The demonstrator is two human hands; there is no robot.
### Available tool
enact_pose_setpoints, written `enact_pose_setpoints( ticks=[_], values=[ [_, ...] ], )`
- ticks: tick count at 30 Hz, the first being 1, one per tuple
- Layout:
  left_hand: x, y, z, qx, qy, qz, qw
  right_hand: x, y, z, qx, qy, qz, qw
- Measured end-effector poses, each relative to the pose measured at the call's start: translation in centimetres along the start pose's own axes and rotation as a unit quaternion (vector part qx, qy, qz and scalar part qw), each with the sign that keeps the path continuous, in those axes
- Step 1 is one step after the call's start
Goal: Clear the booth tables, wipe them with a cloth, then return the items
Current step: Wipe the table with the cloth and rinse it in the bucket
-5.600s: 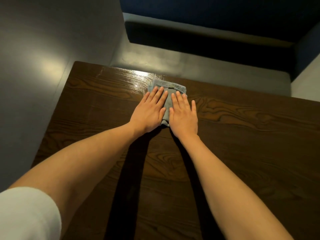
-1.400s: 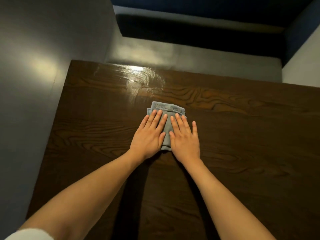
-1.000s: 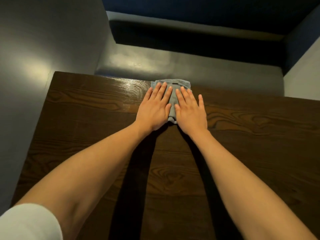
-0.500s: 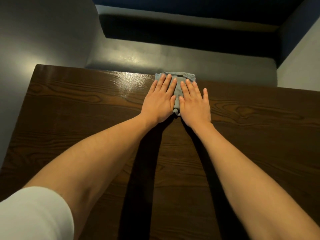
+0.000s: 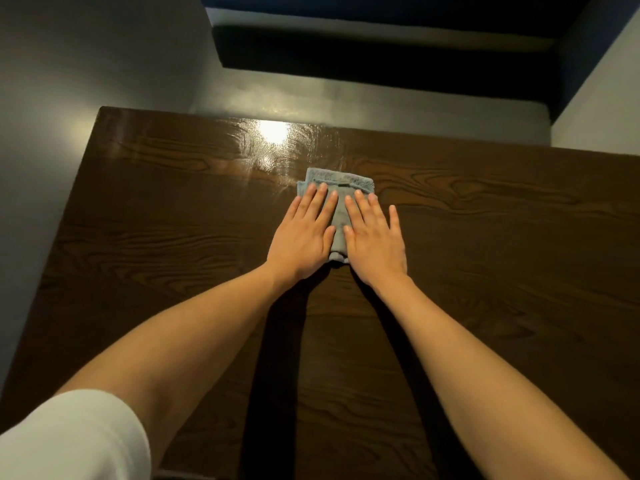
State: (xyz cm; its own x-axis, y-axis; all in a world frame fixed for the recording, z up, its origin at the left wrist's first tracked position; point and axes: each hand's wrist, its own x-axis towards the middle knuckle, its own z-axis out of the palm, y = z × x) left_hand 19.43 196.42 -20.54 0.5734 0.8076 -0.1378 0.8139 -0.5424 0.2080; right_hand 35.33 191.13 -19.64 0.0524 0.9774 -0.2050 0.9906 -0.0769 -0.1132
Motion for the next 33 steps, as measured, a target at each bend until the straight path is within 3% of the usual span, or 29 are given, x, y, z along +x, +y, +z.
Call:
enact_pose_setpoints(
  ticks=[22,33],
  values=[
    [-28.5,7.0,4.4,-0.003,-0.066,0.004,0.998,-27.9,-7.0,5.9,0.017,-0.035,-0.022,0.999],
    [-34.0,8.2,5.4,0.011,-0.086,0.044,0.995,-34.7,-8.7,7.8,0.009,-0.033,0.002,0.999]
  ],
)
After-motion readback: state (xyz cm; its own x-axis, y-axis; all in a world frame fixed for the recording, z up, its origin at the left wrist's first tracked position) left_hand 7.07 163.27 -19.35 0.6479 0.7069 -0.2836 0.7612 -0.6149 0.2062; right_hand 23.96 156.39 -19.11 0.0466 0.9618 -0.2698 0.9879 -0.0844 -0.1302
